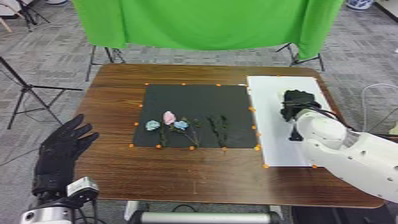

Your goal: Arrange flowers

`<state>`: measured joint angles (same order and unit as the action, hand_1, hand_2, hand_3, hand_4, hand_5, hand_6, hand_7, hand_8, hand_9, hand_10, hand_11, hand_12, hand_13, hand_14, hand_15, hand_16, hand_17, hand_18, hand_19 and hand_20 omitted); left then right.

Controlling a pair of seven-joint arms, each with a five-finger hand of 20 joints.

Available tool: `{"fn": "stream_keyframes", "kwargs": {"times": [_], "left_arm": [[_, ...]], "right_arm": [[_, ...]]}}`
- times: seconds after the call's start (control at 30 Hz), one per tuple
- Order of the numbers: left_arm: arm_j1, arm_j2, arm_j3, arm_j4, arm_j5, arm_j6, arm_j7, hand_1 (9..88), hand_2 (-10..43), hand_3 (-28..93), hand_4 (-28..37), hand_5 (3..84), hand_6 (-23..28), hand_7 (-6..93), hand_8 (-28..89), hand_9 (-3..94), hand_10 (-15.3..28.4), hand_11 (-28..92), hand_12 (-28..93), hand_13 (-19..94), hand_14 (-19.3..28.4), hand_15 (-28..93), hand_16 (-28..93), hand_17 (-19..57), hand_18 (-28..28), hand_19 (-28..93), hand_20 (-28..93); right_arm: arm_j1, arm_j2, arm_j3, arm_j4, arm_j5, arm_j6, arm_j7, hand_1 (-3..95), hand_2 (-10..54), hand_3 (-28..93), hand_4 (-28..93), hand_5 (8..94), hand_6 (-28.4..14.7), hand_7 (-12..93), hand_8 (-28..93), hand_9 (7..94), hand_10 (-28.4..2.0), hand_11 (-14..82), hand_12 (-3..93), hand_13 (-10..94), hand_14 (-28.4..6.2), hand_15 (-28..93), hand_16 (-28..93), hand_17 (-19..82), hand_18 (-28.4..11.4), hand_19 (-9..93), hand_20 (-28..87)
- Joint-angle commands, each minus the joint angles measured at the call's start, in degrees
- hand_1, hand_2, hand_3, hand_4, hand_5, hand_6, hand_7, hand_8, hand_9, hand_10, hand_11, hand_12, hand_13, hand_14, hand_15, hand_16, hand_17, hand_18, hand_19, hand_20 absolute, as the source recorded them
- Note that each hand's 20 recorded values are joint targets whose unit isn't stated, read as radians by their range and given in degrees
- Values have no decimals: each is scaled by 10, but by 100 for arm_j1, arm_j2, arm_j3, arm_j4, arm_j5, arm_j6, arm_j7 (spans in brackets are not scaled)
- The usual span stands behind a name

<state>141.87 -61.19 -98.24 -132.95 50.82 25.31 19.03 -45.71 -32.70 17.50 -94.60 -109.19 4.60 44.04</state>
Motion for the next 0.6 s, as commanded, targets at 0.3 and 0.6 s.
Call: {"fn": "stream_keyframes", "kwargs": {"times": [0.3, 0.6], "left_arm": [[181, -44, -86, -77, 35, 6, -76, 247, 51, 839, -209, 374, 90, 167, -116, 348, 181, 269, 85, 276, 252, 502, -100, -94, 233, 575, -7], [107, -81, -83, -73, 82, -42, -170, 245, 53, 839, -210, 373, 89, 167, -116, 348, 181, 268, 84, 276, 251, 500, -98, -94, 233, 574, -4]], "right_arm": [[-166, -693, 1123, -846, -527, -42, -610, 537, -95, 827, -283, 819, 25, 304, -16, 936, -61, 120, 343, 777, -35, 826, 163, 258, -200, 839, 257], [-78, -1823, 847, -734, -588, -126, -957, 536, -95, 828, -283, 828, 26, 297, -14, 937, -61, 123, 344, 781, -37, 828, 167, 256, -199, 841, 254]]}}
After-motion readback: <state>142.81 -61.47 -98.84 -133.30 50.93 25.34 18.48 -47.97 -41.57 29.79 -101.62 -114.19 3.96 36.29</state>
